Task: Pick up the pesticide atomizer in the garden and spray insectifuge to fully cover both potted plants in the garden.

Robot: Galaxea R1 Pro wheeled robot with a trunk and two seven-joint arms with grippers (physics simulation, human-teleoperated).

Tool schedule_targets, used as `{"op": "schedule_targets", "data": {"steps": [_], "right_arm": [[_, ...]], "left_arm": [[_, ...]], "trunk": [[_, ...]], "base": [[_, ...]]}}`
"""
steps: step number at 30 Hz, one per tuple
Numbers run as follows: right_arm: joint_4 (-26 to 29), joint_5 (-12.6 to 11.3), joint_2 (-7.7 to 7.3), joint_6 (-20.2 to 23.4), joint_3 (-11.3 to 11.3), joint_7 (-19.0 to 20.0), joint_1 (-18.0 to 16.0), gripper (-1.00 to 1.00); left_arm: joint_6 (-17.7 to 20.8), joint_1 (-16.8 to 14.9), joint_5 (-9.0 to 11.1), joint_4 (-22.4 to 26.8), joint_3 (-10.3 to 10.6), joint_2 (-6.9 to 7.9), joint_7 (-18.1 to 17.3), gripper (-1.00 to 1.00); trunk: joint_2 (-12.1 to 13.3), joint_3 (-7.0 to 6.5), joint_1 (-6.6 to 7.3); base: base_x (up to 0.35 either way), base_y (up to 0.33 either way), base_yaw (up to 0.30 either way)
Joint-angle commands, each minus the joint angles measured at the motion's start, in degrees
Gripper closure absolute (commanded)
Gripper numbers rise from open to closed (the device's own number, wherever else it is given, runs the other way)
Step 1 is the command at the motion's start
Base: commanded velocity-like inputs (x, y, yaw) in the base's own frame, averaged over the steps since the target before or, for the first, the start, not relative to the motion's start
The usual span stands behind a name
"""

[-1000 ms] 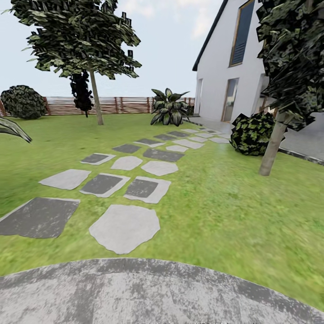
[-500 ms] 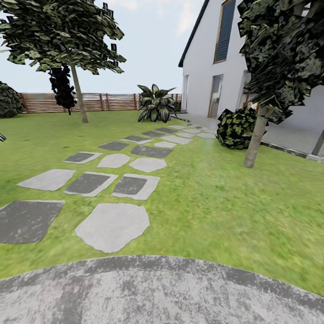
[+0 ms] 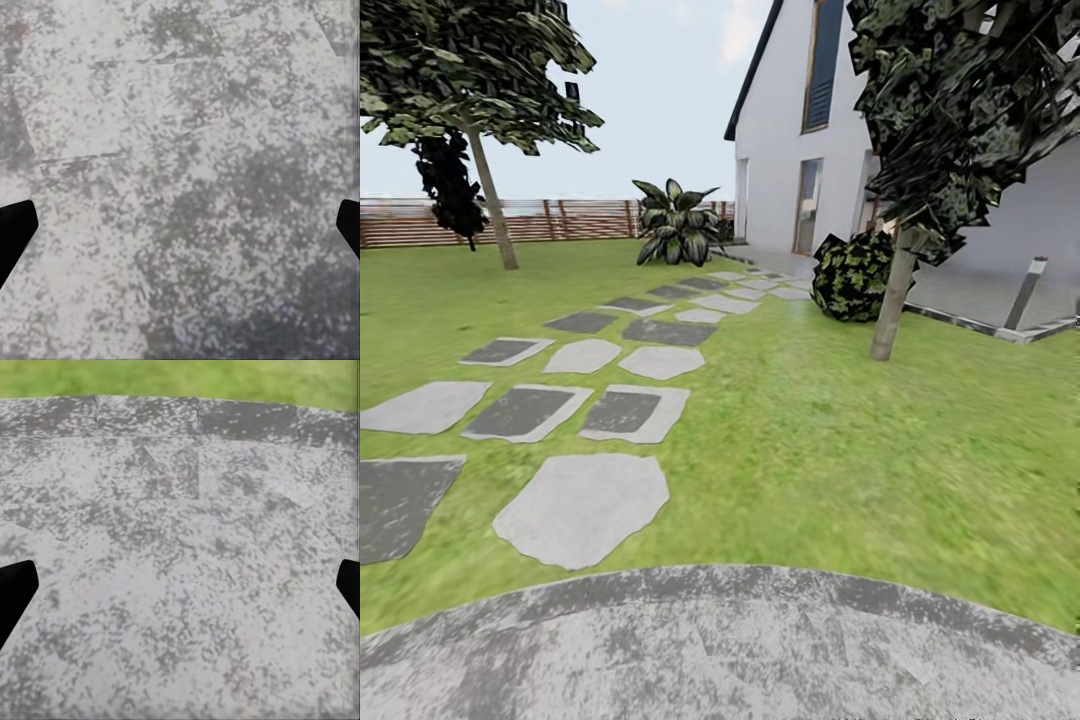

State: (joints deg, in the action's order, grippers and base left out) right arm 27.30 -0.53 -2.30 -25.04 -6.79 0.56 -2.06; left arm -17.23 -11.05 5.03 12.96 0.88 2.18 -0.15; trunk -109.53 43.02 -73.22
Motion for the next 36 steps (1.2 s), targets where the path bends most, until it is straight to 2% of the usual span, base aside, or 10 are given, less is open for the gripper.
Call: {"op": "schedule_targets", "data": {"steps": [1, 16, 36], "right_arm": [[-0.1, 0.0, 0.01, -0.2, -0.1, 0.1, 0.0, -1.00], [-0.1, 0.0, 0.01, -0.2, -0.2, 0.1, 0.0, -1.00], [-0.1, -0.1, 0.01, -0.2, -0.2, 0.1, 0.0, -1.00]], "left_arm": [[-0.2, 0.0, 0.5, 0.0, 0.1, 0.01, 0.0, -1.00], [-0.2, 0.0, 0.7, 0.0, 0.0, 0.10, 0.0, -1.00], [-0.2, 0.0, 0.7, 0.0, 0.0, 0.10, 0.0, -1.00]], "trunk": [[0.0, 0.13, 0.00], [0.0, 1.19, 0.00], [0.0, 2.35, 0.00]], "base": [[0.162, -0.079, -0.194], [0.242, -0.149, -0.201], [0.329, -0.005, -0.234]]}}
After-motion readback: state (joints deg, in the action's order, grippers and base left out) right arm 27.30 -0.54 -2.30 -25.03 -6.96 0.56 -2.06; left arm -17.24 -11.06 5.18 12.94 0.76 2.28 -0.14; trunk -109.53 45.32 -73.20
